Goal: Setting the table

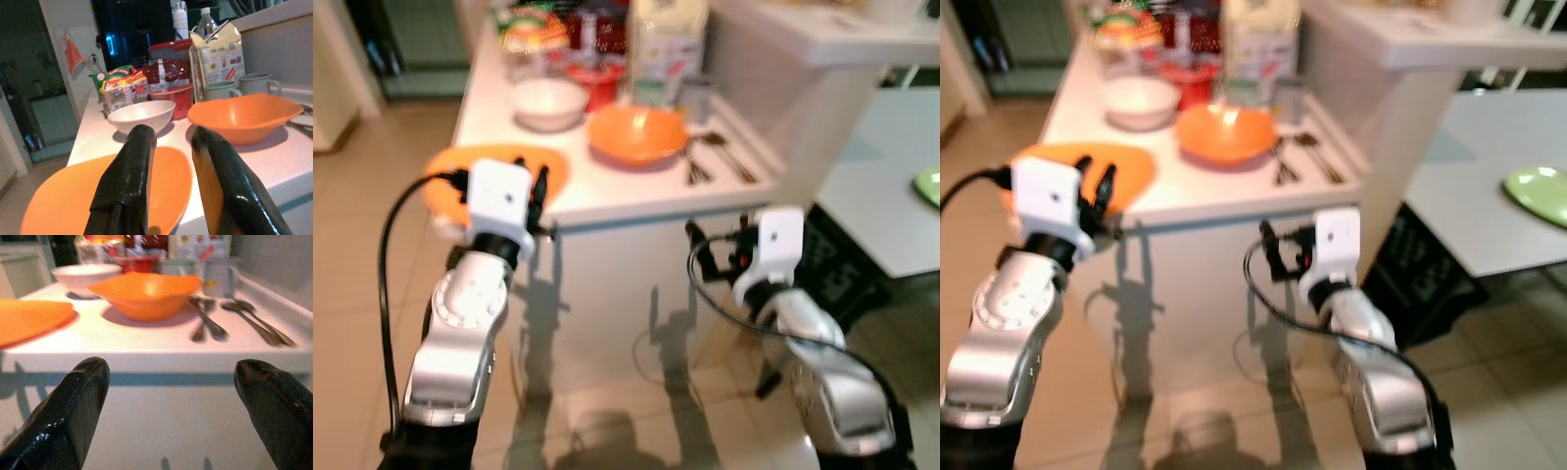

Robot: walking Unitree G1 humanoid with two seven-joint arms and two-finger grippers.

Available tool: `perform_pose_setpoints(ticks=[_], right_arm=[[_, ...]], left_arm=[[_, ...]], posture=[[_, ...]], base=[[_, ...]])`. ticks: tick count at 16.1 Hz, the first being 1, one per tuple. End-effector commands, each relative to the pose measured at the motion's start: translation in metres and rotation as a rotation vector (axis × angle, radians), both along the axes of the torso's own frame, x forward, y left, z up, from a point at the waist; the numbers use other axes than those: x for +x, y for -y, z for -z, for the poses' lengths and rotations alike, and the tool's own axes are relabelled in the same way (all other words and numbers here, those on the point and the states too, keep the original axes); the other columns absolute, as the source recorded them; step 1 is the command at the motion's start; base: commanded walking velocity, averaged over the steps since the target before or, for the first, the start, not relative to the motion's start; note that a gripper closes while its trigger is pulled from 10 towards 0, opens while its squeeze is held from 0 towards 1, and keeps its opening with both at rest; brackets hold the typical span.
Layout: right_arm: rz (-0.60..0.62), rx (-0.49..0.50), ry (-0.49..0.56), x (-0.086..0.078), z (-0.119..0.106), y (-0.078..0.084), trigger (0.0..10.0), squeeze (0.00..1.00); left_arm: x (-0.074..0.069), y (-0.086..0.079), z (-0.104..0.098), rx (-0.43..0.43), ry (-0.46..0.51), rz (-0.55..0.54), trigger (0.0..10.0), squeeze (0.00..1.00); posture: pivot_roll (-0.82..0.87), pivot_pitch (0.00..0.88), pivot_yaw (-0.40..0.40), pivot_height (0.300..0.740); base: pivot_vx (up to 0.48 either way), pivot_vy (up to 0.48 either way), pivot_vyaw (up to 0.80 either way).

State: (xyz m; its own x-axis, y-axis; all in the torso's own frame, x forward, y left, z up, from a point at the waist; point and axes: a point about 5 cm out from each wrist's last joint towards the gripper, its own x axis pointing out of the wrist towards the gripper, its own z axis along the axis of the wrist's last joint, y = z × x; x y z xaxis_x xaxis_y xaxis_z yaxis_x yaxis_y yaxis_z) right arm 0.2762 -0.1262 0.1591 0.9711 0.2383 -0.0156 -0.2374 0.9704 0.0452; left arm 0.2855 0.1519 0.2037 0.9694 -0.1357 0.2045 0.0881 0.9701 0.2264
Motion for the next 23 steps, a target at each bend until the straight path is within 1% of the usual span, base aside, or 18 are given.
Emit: perform_pose_setpoints(ticks=[1,2,3,4,5,6,8,9,11,14,18,20,22,23], right_arm=[[0.029,-0.026,-0.003,0.001,0.0,0.009,10.0,0.0],[0.039,-0.027,0.004,0.002,-0.002,0.011,10.0,0.0],[0.072,-0.037,0.028,0.005,-0.007,0.016,10.0,0.0],[0.082,-0.039,0.032,0.006,-0.008,0.017,10.0,0.0],[0.113,-0.038,0.05,0.008,-0.012,0.023,10.0,0.0],[0.133,-0.03,0.068,0.01,-0.015,0.027,10.0,0.0],[0.149,-0.021,0.07,0.013,-0.018,0.031,10.0,0.0],[0.147,-0.037,0.091,0.014,-0.022,0.032,10.0,0.0],[0.161,0.005,0.075,0.015,-0.021,0.033,10.0,0.0],[0.16,-0.004,0.075,0.016,-0.022,0.035,10.0,0.0],[0.161,-0.022,0.092,0.018,-0.026,0.038,10.0,0.0],[0.149,-0.041,0.111,0.021,-0.032,0.039,10.0,0.0],[0.126,-0.059,0.122,0.023,-0.038,0.038,10.0,0.0],[0.121,-0.058,0.152,0.025,-0.047,0.039,10.0,0.0]], left_arm=[[0.001,0.007,-0.003,-0.01,0.003,0.011,10.0,0.0],[0.002,0.007,-0.004,-0.025,0.011,0.014,10.0,0.0],[0.003,0.009,-0.006,-0.013,0.034,0.019,10.0,0.0],[0.003,0.01,-0.006,0.006,0.035,0.029,10.0,0.0],[0.002,0.015,-0.005,0.039,0.037,0.053,10.0,0.0],[0.002,0.016,-0.004,0.038,0.033,0.057,10.0,0.0],[0.002,0.018,-0.003,0.038,0.029,0.06,10.0,0.0],[0.003,0.019,-0.003,0.038,0.03,0.064,10.0,0.0],[0.003,0.019,-0.003,0.038,0.03,0.066,10.0,0.0],[0.003,0.02,-0.003,0.034,0.029,0.066,10.0,0.0],[0.004,0.021,-0.004,0.027,0.033,0.069,10.0,0.0],[0.003,0.021,-0.006,0.023,0.04,0.07,10.0,0.0],[0.003,0.022,-0.008,0.021,0.048,0.077,10.0,0.0],[0.0,0.025,-0.014,-0.004,0.065,0.115,10.0,0.0]], posture=[[0.02,0.0,0.004,0.74],[0.02,0.0,0.005,0.74],[0.02,0.0,0.004,0.74],[0.02,0.0,0.004,0.74],[0.02,0.0,0.003,0.74],[0.02,0.0,0.002,0.74],[0.02,0.0,0.002,0.74],[0.02,0.0,0.001,0.74],[0.02,0.0,0.0,0.74],[0.02,0.0,-0.001,0.74],[0.01,0.0,-0.005,0.74],[0.01,0.0,-0.006,0.74],[0.01,0.0,-0.007,0.74],[0.01,0.0,-0.01,0.74]], base=[[0.0,0.0,0.0],[0.0,0.0,0.0],[0.266,0.0,0.68],[0.307,0.0,0.8],[0.356,0.0,0.8],[0.394,0.0,0.0],[0.409,0.0,0.0],[0.409,0.0,0.0],[0.409,0.0,0.0],[0.415,0.0,-0.65],[0.417,0.0,0.0],[0.416,0.0,0.0],[0.409,0.0,0.56],[0.0,0.0,0.8]])
